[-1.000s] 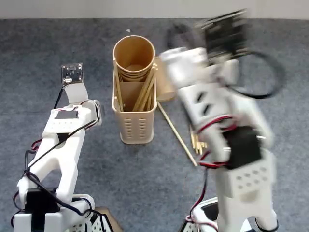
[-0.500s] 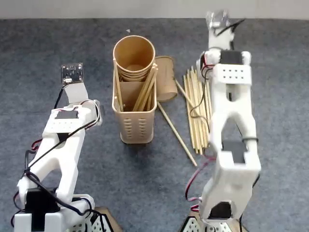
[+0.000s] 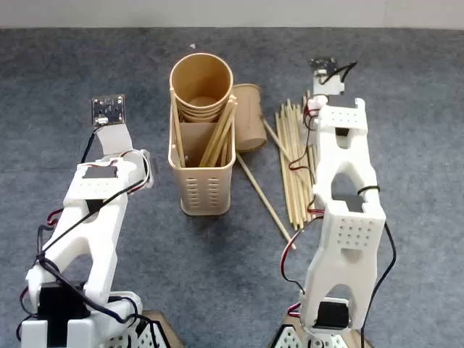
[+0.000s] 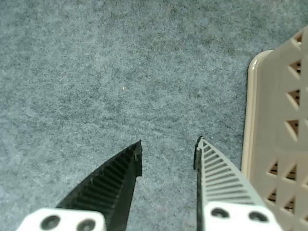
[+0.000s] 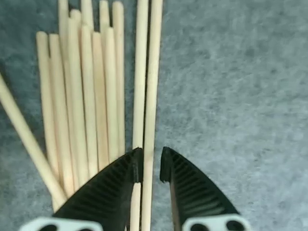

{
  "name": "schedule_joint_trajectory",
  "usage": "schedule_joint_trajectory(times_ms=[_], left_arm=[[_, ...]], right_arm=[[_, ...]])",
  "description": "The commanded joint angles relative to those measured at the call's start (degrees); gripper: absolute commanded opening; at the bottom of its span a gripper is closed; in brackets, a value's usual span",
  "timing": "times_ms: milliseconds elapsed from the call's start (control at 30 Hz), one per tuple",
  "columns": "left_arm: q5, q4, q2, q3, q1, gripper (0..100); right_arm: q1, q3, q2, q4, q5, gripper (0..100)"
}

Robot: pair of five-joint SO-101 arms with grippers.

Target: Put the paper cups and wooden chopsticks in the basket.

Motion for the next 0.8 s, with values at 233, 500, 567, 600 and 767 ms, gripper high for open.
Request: schedule_joint_trajectory(times_ms=[233,500,567,600,767], left_arm=[[-0.6,-0.7,-1.6,-0.2,0.5,20],[-0.6,-0.7,-1.6,-0.2,0.5,20],[-0.6,-0.7,-1.6,-0.2,0.5,20],[-0.6,-0.7,-1.6,-0.2,0.5,20],[-0.6,-0.7,-1.6,-0.2,0.5,20]], right_arm=[[-0.6,-1.4,-0.4,-0.9,0.8,24.2],[-0.8,-1.4,3.0,-3.0,0.8,24.1],[-1.0,-1.4,5.0,-2.8,0.8,24.1],[-1.5,-1.5,5.8,-2.8,0.8,24.1],[-2.1,-1.5,7.8,-1.4,0.8,21.9]])
